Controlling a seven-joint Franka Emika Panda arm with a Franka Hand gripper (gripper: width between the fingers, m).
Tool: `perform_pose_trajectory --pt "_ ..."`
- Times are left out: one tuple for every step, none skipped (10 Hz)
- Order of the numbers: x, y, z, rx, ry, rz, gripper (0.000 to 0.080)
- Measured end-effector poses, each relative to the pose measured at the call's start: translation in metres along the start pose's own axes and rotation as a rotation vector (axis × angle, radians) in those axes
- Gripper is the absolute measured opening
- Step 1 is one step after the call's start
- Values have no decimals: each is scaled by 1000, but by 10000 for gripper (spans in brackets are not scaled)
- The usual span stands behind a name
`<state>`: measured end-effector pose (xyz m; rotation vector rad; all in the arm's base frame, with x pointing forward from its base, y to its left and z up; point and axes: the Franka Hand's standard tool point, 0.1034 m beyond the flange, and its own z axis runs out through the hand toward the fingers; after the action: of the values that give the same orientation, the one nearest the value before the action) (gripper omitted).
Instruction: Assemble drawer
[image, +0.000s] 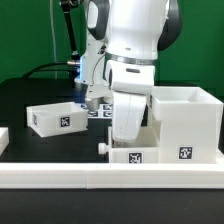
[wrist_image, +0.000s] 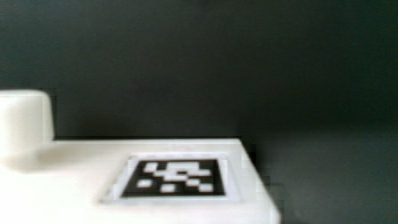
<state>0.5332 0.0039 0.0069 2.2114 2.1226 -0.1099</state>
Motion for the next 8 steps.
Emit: perform_pose_trajectory --pt "1 0 0 -1 0 14 44" --pt "2 2 -1 -12 3 5 44" --pt "4 4 -2 -29 8 -20 44" --pt "4 4 -2 -40 7 -64 44" --pt "3 4 -1 -40 7 -72 44" --pt "3 4 -1 -40 7 -69 44" --pt "3 4 -1 -40 7 -69 48" --pt "3 4 -1 -40 7 -69 223"
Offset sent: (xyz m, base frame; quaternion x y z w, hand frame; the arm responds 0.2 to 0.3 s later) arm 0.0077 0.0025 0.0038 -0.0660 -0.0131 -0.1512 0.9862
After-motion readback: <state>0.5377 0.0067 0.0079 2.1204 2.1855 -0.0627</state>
